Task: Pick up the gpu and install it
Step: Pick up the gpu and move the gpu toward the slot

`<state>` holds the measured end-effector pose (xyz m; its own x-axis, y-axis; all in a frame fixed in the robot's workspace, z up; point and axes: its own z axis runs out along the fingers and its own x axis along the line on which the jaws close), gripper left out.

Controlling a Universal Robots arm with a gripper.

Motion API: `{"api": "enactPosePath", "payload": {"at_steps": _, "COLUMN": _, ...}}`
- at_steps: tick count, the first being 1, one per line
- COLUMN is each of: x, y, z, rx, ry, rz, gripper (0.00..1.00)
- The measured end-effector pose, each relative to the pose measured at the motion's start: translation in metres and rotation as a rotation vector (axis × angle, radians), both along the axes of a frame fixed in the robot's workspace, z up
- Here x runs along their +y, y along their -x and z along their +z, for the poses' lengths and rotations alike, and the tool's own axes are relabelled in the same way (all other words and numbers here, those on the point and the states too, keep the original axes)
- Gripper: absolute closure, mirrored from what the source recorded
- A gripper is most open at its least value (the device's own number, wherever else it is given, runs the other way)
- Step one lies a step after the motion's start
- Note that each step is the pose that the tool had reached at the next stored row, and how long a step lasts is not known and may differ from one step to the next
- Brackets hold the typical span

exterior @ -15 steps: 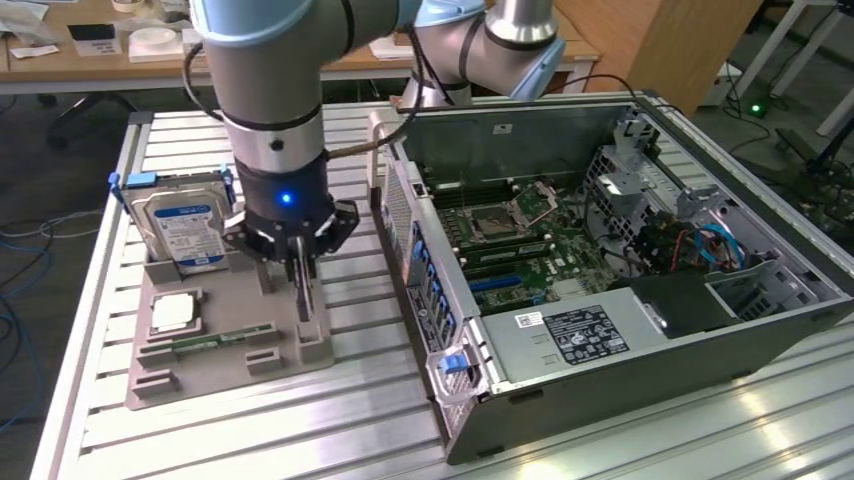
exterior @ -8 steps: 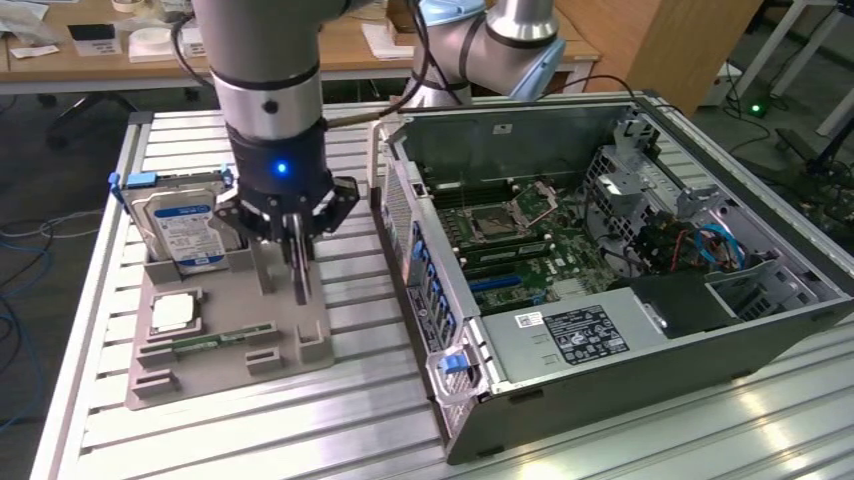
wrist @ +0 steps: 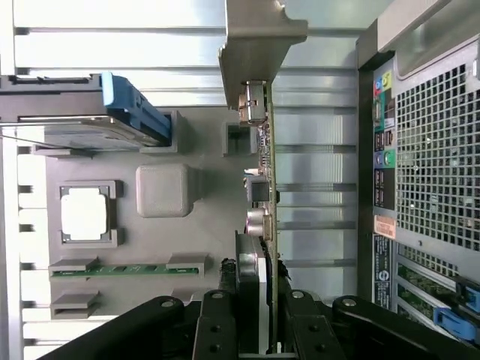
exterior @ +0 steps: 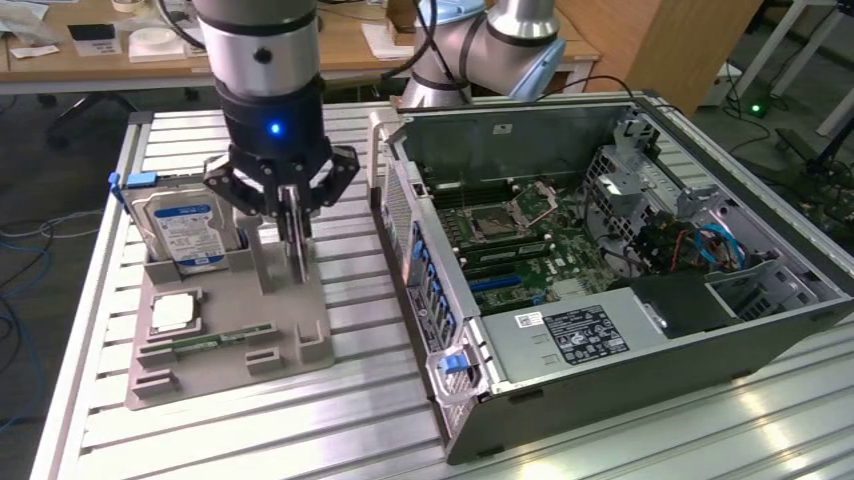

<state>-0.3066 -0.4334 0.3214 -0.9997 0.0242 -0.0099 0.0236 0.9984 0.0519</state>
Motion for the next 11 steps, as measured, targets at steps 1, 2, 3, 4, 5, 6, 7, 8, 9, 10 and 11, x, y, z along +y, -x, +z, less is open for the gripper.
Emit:
{"api": "enactPosePath", "payload": {"at_steps": 1, "x": 0.0000, "y": 0.000, "z": 0.0045, "rx": 0.0000, "ry": -0.0005, "rz": 0.000, "gripper": 0.72}}
{"api": "enactPosePath", "payload": {"at_steps": 2, "x": 0.0000, "y": 0.000, "z": 0.0092, "rx": -0.0001, "ry": -0.0009, "rz": 0.000, "gripper": 0.72}}
{"api": "enactPosePath", "payload": {"at_steps": 3, "x": 0.0000, "y": 0.000, "z": 0.0138, "rx": 0.0000, "ry": -0.0011, "rz": 0.000, "gripper": 0.72}}
{"api": "enactPosePath", "payload": {"at_steps": 4, "x": 0.0000, "y": 0.000, "z": 0.0182, "rx": -0.0001, "ry": -0.0014, "rz": 0.000, "gripper": 0.72}}
{"api": "enactPosePath", "payload": {"at_steps": 5, "x": 0.0000, "y": 0.000, "z": 0.0227, "rx": 0.0000, "ry": -0.0016, "rz": 0.000, "gripper": 0.72}}
{"api": "enactPosePath", "payload": {"at_steps": 6, "x": 0.0000, "y": 0.000, "z": 0.0270, "rx": 0.0000, "ry": -0.0023, "rz": 0.000, "gripper": 0.72}}
{"api": "enactPosePath", "payload": {"at_steps": 7, "x": 0.0000, "y": 0.000, "z": 0.0305, "rx": -0.0001, "ry": -0.0040, "rz": 0.000, "gripper": 0.72}}
{"api": "enactPosePath", "payload": {"at_steps": 8, "x": 0.0000, "y": 0.000, "z": 0.0345, "rx": 0.0001, "ry": -0.0050, "rz": 0.000, "gripper": 0.72}}
{"api": "enactPosePath", "payload": {"at_steps": 9, "x": 0.0000, "y": 0.000, "z": 0.0386, "rx": 0.0000, "ry": -0.0064, "rz": 0.000, "gripper": 0.72}}
{"api": "enactPosePath", "payload": {"at_steps": 10, "x": 0.0000, "y": 0.000, "z": 0.0426, "rx": -0.0001, "ry": -0.0077, "rz": 0.000, "gripper": 0.72}}
{"api": "enactPosePath", "payload": {"at_steps": 11, "x": 0.0000, "y": 0.000, "z": 0.0470, "rx": 0.0001, "ry": -0.0085, "rz": 0.000, "gripper": 0.72}}
